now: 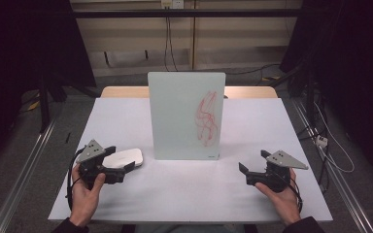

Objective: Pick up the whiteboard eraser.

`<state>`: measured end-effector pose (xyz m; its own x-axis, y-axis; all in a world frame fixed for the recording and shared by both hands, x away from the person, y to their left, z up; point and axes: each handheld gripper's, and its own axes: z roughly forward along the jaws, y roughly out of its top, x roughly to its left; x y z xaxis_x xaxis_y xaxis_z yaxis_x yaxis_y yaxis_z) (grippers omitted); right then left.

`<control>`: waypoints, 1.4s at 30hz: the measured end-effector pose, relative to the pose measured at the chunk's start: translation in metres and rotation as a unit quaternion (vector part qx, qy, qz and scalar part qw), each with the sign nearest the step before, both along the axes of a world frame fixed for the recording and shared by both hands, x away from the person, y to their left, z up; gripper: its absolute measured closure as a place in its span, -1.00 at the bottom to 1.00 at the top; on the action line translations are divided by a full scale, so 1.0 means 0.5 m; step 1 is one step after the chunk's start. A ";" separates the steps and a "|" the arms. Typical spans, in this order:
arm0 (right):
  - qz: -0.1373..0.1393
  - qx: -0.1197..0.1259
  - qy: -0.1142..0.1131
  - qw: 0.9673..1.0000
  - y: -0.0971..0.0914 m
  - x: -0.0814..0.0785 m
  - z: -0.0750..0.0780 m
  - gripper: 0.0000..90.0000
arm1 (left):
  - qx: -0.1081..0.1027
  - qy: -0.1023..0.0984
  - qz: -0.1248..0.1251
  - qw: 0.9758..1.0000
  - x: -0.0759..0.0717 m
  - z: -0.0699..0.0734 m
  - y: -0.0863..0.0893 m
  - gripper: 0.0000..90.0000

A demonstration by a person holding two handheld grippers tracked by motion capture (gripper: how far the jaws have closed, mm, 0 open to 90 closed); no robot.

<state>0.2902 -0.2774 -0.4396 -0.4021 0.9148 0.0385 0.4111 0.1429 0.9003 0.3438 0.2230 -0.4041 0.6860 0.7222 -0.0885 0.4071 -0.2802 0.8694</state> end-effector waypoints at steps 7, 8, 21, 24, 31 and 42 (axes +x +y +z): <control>0.002 -0.001 0.001 1.000 0.001 0.001 -0.001 -0.85 | 0.027 -0.027 -0.001 0.999 0.007 0.015 0.001 -0.89; 0.002 -0.001 0.001 1.000 0.001 0.001 0.000 -0.85 | 0.027 -0.030 -0.004 0.999 0.010 0.018 0.002 -0.90; 0.003 0.000 0.003 1.000 0.002 0.002 -0.001 -0.85 | 0.069 -0.009 -0.033 0.997 0.060 0.021 0.012 -0.89; 0.003 -0.001 0.003 1.000 0.002 0.001 -0.001 -0.85 | 0.084 0.008 -0.052 0.995 0.079 0.015 0.013 -0.87; 0.004 -0.001 0.003 1.000 0.002 0.002 -0.001 -0.86 | 0.118 0.032 -0.074 0.990 0.103 0.012 0.015 -0.85; 0.007 0.003 0.006 1.000 0.003 0.002 -0.001 -0.87 | 0.176 0.076 -0.140 0.971 0.136 -0.020 0.004 -0.79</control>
